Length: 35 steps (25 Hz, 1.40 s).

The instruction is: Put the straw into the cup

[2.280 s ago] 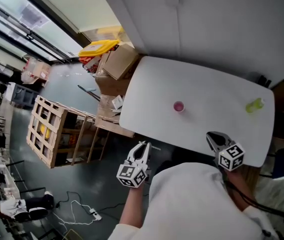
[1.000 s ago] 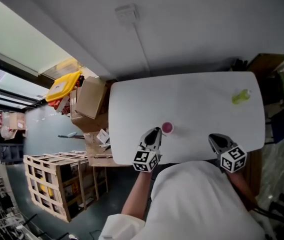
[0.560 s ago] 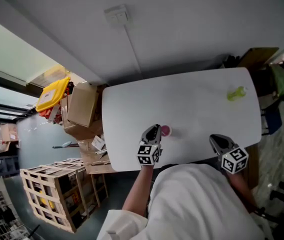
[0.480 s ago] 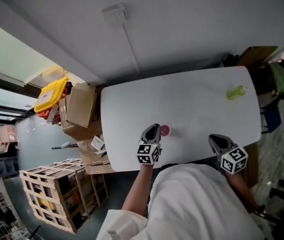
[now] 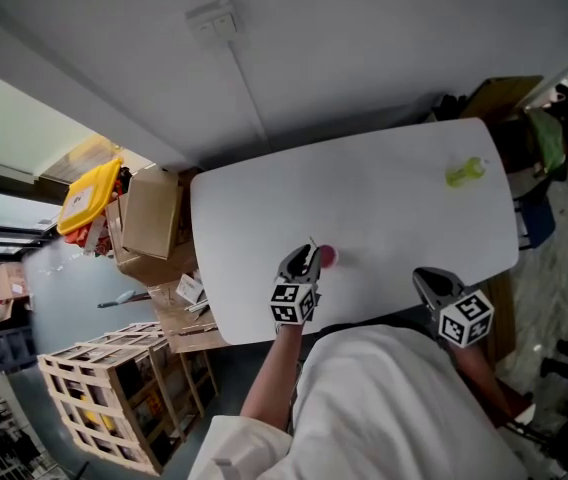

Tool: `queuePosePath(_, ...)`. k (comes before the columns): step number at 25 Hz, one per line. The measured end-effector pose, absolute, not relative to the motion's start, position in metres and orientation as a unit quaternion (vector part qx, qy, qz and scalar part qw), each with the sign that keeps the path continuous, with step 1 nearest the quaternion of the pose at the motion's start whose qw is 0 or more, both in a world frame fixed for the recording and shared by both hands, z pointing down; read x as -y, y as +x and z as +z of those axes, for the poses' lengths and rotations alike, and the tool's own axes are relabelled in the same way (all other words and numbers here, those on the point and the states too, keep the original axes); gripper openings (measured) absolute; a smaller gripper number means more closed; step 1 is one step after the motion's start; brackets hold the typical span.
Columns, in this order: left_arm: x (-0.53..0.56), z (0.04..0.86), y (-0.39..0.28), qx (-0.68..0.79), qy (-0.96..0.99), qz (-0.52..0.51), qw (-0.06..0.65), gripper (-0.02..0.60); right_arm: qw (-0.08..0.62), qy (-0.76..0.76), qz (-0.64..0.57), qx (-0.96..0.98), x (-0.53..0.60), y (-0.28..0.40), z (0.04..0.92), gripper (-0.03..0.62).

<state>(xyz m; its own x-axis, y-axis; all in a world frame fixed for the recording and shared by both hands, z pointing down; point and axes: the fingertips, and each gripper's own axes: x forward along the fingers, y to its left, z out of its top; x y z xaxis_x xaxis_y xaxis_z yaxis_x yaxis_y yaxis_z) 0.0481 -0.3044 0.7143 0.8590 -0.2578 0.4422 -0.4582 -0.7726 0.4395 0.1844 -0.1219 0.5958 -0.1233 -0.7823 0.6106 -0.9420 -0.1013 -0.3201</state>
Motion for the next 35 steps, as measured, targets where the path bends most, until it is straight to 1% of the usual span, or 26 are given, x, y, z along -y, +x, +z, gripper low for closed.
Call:
queuePosePath(1, 0.303, 0.714, 0.046, 0.191, 0.924, 0.182, 0.277, 0.105, 0.109, 0.654, 0.355, 0.659, 0.121, 0.183, 0.596, 0.035)
queuePosePath(11, 0.296, 0.71, 0.021, 0.183, 0.926, 0.188, 0.271, 0.103, 0.099, 0.654, 0.351, 0.663, 0.123, 0.157, 0.597, 0.035)
queuePosePath(13, 0.293, 0.709, 0.016, 0.181, 0.927, 0.189, 0.269, 0.091, 0.098, 0.655, 0.349, 0.663, 0.123, 0.152, 0.597, 0.035)
queuePosePath(16, 0.29, 0.704, 0.007, 0.18, 0.929, 0.189, 0.263, 0.053, 0.097, 0.658, 0.345, 0.663, 0.121, 0.144, 0.596, 0.035)
queuePosePath(20, 0.286, 0.701, -0.002, 0.178, 0.931, 0.19, 0.256, 0.025, 0.092, 0.664, 0.344, 0.658, 0.113, 0.134, 0.597, 0.035)
queuePosePath(27, 0.273, 0.698, -0.019, 0.187, 0.93, 0.202, 0.245, 0.003, 0.081, 0.666, 0.336, 0.661, 0.099, 0.127, 0.597, 0.035)
queuePosePath(35, 0.233, 0.674, -0.042, 0.203, 0.924, 0.182, 0.267, 0.002, 0.069, 0.643, 0.318, 0.693, 0.091, 0.123, 0.589, 0.035)
